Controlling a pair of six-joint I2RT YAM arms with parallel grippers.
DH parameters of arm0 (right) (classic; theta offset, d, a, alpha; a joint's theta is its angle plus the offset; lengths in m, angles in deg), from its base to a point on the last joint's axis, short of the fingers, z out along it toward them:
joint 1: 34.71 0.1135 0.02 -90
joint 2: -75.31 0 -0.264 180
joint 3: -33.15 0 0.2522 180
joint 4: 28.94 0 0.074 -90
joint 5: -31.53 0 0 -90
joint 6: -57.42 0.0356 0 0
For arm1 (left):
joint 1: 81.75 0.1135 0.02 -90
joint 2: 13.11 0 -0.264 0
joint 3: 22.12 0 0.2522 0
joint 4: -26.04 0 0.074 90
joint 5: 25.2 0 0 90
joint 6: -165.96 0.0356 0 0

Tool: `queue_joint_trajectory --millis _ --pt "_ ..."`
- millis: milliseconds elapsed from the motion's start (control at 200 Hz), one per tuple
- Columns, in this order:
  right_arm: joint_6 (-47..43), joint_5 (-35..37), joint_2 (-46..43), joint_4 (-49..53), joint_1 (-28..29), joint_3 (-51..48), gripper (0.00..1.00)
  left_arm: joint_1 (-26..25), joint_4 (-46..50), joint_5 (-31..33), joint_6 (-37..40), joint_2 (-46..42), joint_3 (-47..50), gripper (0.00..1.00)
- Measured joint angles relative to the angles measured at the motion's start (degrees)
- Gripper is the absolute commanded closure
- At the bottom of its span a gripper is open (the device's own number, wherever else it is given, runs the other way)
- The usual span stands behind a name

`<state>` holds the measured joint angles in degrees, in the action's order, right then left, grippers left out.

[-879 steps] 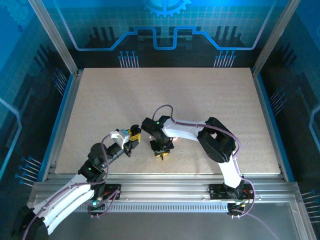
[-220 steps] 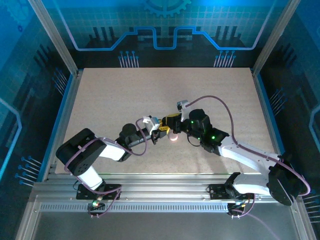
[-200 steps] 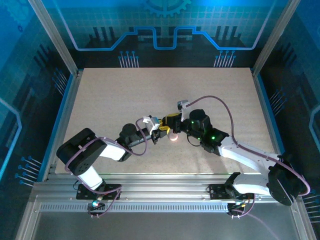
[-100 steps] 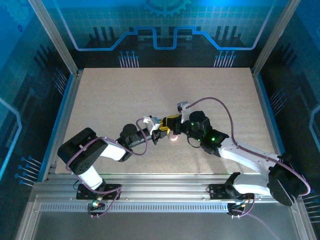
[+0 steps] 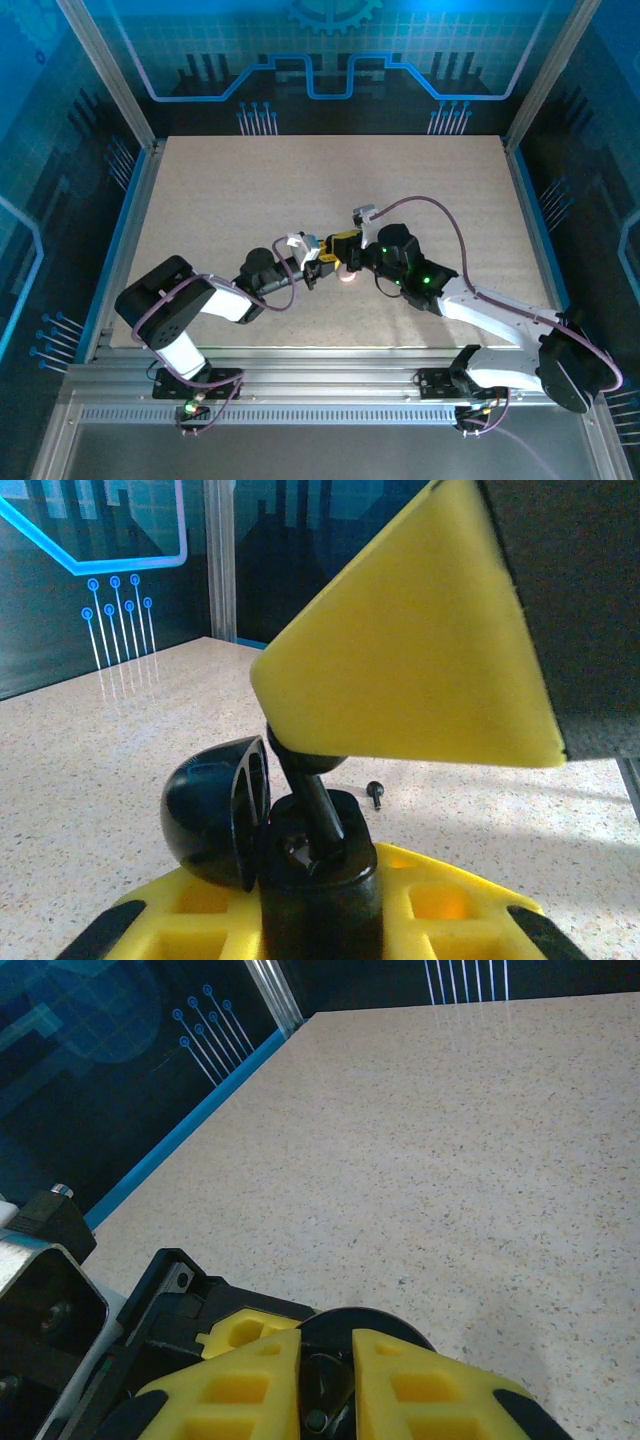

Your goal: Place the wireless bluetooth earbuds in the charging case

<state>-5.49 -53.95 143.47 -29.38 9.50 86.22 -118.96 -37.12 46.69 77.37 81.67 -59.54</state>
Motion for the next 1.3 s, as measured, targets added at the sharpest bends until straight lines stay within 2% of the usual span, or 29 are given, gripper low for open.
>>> queue_joint_trajectory --millis 400,820,955,1161,1301 --pt "-0.2 1.1 -2.8 2.3 0.0 -0.9 0.80 -0.1 0.0 0.0 0.0 0.0 -0.1 0.83" --pt "-0.2 1.3 -1.8 2.1 0.5 -1.0 0.80 -0.1 1.3 0.0 0.2 -0.1 -0.1 0.83" --pt "-0.1 1.3 -0.7 2.4 0.7 -0.4 0.75 -0.2 2.0 0.0 0.2 -0.1 -0.1 0.82" --pt "0.1 1.2 -0.3 3.9 1.2 -0.3 0.73 -0.5 1.5 0.0 0.3 -0.8 -0.1 0.82" --pt "0.5 1.2 -0.3 4.1 1.2 -0.3 0.66 -0.5 1.6 0.1 0.6 -1.0 -0.1 0.82"
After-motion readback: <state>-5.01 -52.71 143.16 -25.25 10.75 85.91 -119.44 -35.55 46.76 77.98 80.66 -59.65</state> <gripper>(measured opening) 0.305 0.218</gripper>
